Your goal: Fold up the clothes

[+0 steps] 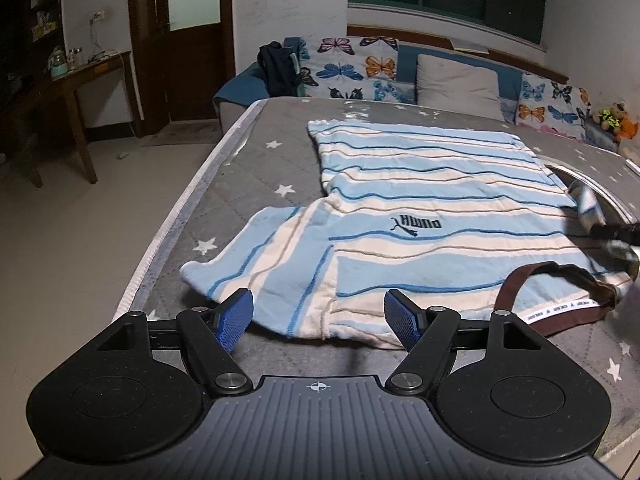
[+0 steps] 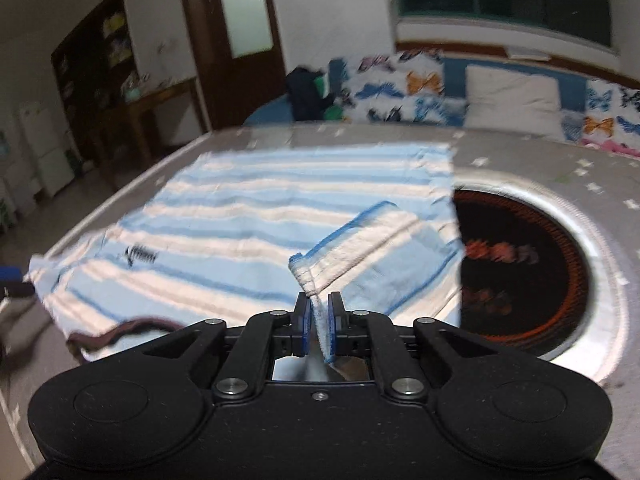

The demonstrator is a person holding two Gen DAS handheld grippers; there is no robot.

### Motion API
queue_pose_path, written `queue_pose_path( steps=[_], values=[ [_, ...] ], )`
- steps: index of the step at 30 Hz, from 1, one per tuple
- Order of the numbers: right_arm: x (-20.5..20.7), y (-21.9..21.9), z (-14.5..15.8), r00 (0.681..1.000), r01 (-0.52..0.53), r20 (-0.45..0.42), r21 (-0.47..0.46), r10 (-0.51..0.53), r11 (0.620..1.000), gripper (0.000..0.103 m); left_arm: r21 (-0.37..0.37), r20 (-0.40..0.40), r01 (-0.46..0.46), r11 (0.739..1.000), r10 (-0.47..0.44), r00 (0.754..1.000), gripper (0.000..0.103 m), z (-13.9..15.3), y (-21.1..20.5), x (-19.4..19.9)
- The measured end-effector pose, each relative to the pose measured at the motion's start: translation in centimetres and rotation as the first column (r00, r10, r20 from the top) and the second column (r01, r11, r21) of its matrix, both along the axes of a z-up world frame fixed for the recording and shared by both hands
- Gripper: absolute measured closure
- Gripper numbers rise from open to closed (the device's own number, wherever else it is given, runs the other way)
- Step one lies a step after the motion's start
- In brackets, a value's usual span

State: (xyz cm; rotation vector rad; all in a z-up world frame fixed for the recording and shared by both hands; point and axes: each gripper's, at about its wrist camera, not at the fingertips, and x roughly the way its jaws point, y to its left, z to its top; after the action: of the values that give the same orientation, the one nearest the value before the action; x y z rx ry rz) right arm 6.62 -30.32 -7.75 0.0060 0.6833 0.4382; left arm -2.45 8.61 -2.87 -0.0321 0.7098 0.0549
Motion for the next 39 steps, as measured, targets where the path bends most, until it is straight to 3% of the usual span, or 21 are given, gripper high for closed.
queue_pose_path(
  steps=[4,8,12,15,20,24,32,35,37,39],
  values=[
    [-0.1,0.6,-0.1,0.999,-0.041,-0.020,-0.026,0.040,0.999,0.084,-0.014,0.000,-0.022,1.000,0.022,1.000,0.029,0.0,0.7,0.2],
    [0.0,0.2,1.1,0.998,-0.061,-0.010,-0.019,0.061,0.998,0.080,-0.031,0.003,-0.058,0.998,0.058,0.998,0.029,0.1,1.8,0.4],
    [2.0,-0.6,2.3,1.000,-0.010,0.007,0.013,0.010,1.000,0.078,-0.041,-0.005,-0.097,0.994,0.097,0.995,0.028,0.0,2.7,0.5],
    [3.8,-1.1,1.6,0.998,0.026,-0.051,0.103,-0.021,0.994,0.077,-0.047,-0.011,-0.126,0.991,0.126,0.992,0.028,-0.2,3.5,0.6],
    [5.3,0.1,-0.5,0.997,0.059,-0.046,-0.032,-0.061,0.998,0.077,-0.058,-0.022,-0.173,0.983,0.172,0.985,0.027,-0.3,4.6,0.7],
    [4.9,0.3,-0.8,0.998,0.042,-0.035,-0.070,-0.045,0.997,0.076,-0.083,-0.027,-0.217,0.973,0.216,0.976,0.027,-0.6,5.9,0.5],
    [0.6,-0.3,0.5,1.000,-0.029,-0.005,-0.127,0.029,0.991,0.075,-0.214,-0.028,-0.269,0.939,0.269,0.963,0.027,-1.0,7.8,1.4],
    [-0.3,-0.6,0.3,1.000,-0.031,-0.010,-0.141,0.030,0.990,0.074,-0.251,0.008,-0.243,0.937,0.253,0.967,0.040,-0.6,7.7,1.5],
    [-0.3,-0.7,0.1,1.000,-0.027,-0.017,-0.141,0.025,0.990,0.073,-0.275,0.033,-0.225,0.935,0.243,0.970,0.067,-0.3,7.6,1.5],
    [-0.4,-0.9,-0.2,1.000,-0.019,-0.025,-0.135,0.015,0.991,0.072,-0.299,0.057,-0.206,0.932,0.233,0.971,0.085,0.0,7.5,1.5]
  ],
)
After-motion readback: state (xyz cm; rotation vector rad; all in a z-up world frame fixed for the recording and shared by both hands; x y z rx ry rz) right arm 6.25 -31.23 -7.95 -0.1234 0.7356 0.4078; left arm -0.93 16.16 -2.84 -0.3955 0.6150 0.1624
